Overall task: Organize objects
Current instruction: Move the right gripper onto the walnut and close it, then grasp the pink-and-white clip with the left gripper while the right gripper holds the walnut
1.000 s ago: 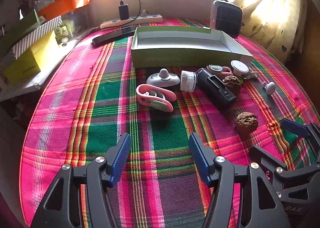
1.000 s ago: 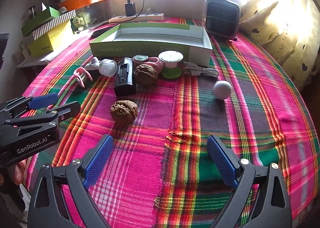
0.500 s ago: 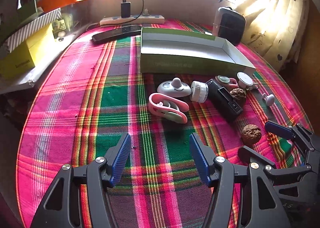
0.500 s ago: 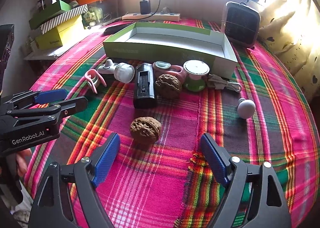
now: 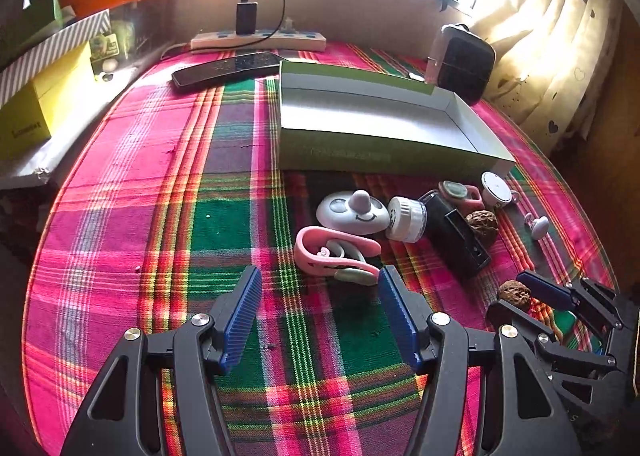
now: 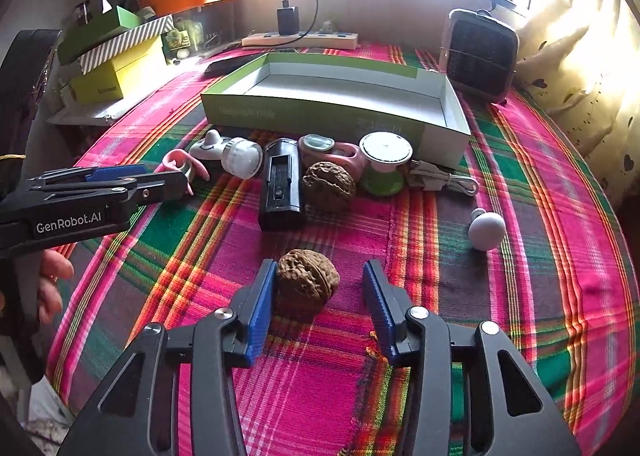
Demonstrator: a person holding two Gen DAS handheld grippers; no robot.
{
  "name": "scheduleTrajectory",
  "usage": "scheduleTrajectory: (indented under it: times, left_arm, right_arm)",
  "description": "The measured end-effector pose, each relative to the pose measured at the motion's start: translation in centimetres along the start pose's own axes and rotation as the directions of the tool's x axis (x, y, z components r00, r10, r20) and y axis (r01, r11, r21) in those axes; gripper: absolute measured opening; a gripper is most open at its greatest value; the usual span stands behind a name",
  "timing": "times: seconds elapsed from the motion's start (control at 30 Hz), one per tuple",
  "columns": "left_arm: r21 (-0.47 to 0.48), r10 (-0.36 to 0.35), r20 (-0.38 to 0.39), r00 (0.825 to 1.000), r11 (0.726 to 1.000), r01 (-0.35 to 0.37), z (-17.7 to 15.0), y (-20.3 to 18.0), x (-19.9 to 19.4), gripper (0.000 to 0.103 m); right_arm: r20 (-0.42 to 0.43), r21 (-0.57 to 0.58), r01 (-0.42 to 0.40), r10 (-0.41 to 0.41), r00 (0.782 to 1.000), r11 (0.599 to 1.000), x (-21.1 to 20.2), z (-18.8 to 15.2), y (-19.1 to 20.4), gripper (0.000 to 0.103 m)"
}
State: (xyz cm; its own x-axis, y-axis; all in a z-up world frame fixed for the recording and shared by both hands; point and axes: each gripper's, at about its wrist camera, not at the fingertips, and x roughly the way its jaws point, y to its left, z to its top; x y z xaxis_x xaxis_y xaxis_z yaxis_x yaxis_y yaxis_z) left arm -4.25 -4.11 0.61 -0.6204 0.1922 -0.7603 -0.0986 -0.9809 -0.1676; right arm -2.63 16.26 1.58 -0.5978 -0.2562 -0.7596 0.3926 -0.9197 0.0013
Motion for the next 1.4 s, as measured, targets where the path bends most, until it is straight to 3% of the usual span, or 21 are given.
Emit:
scheduleTrajectory:
  times: [0.33, 0.5, 0.6, 0.8, 1.07, 1.4]
  left_arm:
    - [0.07, -0.092, -0.021, 0.996, 0.993, 0.093, -0.4, -1.9, -0.2, 0.059]
    - [0.078, -0.168, -0.039, 0.985, 0.982, 0.171, -0.6, -1.9, -0.5, 0.059]
    - [0.076, -0.113, -0.008, 0.994, 0.991, 0.113, 0.0, -1.0, -0.8, 0.059]
    - [0.033, -0.115, 0.006, 0.993, 0.993, 0.115, 2.0, 0.7, -0.3, 0.059]
    - [0.067, -0.179, -0.017, 0.984, 0.981, 0.18, 3.5, 0.5, 1.1, 0.059]
    - [0.037, -0.246, -0.055, 0.968, 0.968, 0.248, 2.3, 1.0, 1.2, 0.059]
  right_arm:
    - [0.001, -0.005, -0.003, 0.003, 1.0, 1.0, 0.0, 0.0, -0.1, 0.039]
    - [0.001, -0.008, 0.001, -0.001, 1.0, 1.0, 0.0, 0.0, -0.2, 0.035]
    - [0.001, -0.008, 0.001, -0.001, 1.0, 1.0, -0.1, 0.0, -0.2, 0.031]
    - [0.002, -0.007, 0.003, -0.003, 1.0, 1.0, -0.1, 0.1, -0.3, 0.031]
    - [0.005, -0.004, 0.004, -0.004, 1.0, 1.0, -0.1, 0.0, -0.3, 0.031]
    - [0.006, -0.003, 0.007, -0.007, 1.0, 1.0, -0.1, 0.1, -0.1, 0.031]
